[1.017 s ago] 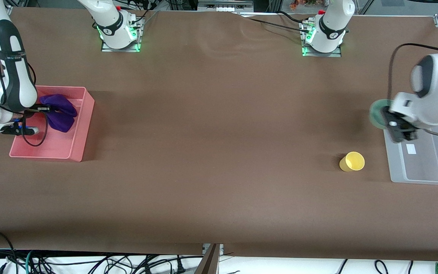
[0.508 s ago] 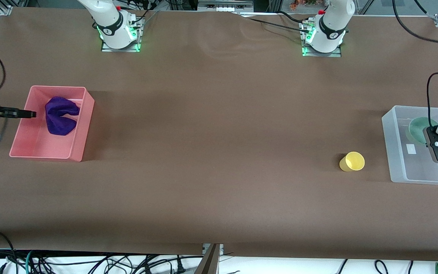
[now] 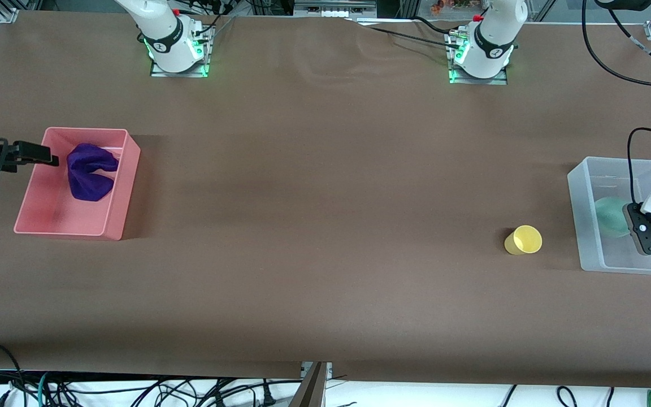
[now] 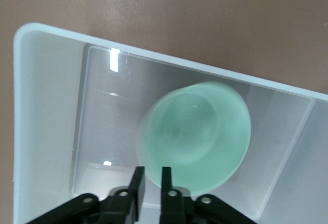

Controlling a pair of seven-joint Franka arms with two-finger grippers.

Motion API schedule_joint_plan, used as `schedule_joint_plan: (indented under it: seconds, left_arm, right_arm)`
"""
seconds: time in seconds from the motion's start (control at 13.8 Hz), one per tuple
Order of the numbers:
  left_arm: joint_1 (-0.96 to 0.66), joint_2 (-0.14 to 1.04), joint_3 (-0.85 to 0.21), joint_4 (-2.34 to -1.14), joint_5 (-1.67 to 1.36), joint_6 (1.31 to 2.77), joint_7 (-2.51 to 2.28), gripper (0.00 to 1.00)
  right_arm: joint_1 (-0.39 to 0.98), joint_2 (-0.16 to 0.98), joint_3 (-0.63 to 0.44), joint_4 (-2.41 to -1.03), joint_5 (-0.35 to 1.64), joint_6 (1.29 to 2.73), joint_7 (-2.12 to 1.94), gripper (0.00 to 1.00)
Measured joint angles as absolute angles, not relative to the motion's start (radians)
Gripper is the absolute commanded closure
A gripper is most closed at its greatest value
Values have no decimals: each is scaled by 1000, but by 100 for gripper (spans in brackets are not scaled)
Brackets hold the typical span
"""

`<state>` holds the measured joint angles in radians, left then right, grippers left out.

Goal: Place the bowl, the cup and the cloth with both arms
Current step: 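Lower the green bowl into the clear bin and open the left gripper, then move the left gripper to the yellow cup and grasp it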

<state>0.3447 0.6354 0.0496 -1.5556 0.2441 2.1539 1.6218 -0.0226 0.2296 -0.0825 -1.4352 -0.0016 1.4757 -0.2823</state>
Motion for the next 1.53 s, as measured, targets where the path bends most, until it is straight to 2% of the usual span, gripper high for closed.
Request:
schedule_joint_plan:
  seconds: [0.29, 0.58, 0.73, 0.87, 1.09, 1.53]
  left_arm:
    - [345, 596, 37, -1525, 226, 2048, 1621, 0]
    - [344, 486, 29, -1510, 147, 1882, 1551, 0]
    - [341, 407, -8, -1508, 138, 1752, 1399, 0]
    - [332, 357, -89, -1509, 138, 1679, 1196, 0]
    - [314, 373, -189, -1523, 138, 1693, 933, 0]
    - [309, 549, -197, -1550, 138, 1997, 845, 0]
  right_arm:
    - [-27, 215, -44, -1386, -101, 1508, -282, 0]
    - [-40, 206, -45, -1365, -98, 1535, -282, 0]
    - [-40, 200, -43, -1365, -76, 1513, -229, 0]
    - [-40, 198, -39, -1367, -47, 1458, -127, 0]
    - [-40, 198, -37, -1373, -41, 1422, -114, 0]
    - [-39, 198, -13, -1374, -35, 1398, -114, 0]
